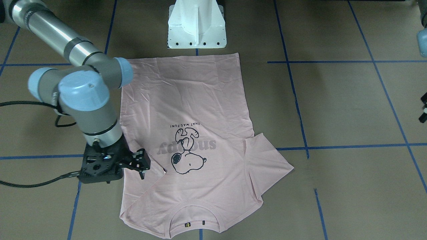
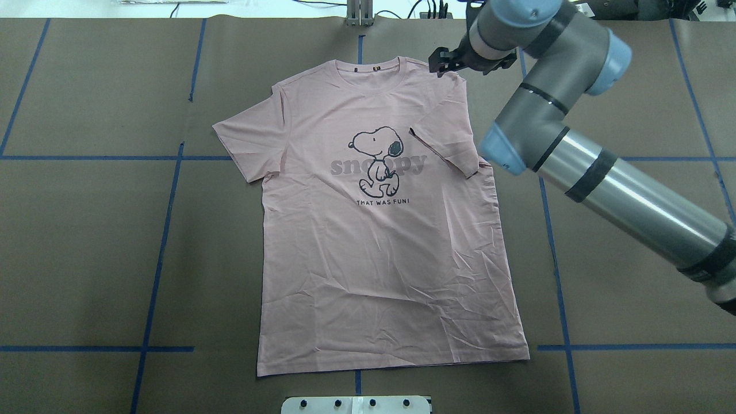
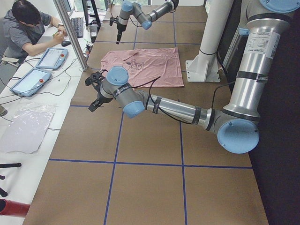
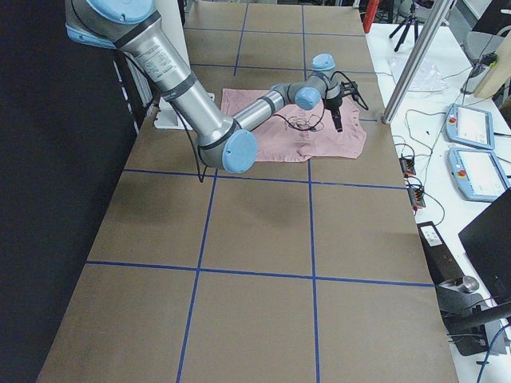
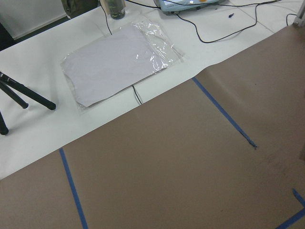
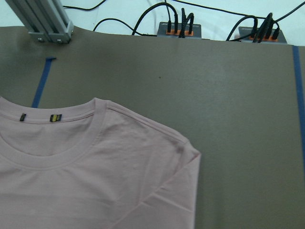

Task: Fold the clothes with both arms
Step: 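Fold the sleeve inward toward the collar with the right gripper, then raise the right arm away while the left gripper moves to the other sleeve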

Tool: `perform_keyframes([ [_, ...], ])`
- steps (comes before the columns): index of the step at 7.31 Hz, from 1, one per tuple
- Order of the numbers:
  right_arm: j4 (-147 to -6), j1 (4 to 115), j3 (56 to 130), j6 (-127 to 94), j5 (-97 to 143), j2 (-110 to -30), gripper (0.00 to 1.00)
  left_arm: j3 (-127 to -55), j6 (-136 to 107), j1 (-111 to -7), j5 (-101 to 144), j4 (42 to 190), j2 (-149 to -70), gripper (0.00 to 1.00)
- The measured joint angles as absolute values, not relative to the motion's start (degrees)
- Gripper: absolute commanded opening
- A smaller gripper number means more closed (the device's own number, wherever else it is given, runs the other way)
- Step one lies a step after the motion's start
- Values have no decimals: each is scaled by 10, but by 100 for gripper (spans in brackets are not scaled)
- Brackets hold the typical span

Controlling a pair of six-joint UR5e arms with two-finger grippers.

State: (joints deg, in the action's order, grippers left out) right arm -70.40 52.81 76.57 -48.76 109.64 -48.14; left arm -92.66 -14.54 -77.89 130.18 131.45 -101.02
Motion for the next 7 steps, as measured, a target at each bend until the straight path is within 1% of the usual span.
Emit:
perform_keyframes([
  [1,-701,574,780,-422,1154,-514,100,-927,-217,-738,1287,1318,-1021,90],
  [2,-700,624,794,-353,1210,-555,100,-927,-299,-695,1255,1319,-1036,75],
  [3,-699,669,801,-290,1256,-590,100,-924,-383,-651,1218,1319,-1054,70],
  [4,-699,712,804,-225,1296,-624,100,-915,-461,-608,1175,1317,-1072,67],
  [5,-699,743,805,-179,1323,-650,100,-897,-525,-567,1125,1316,-1091,65],
  [6,-698,760,807,-157,1337,-666,100,-870,-575,-531,1075,1317,-1111,65],
  [7,-698,767,808,-148,1343,-673,100,-839,-611,-500,1030,1319,-1131,62],
])
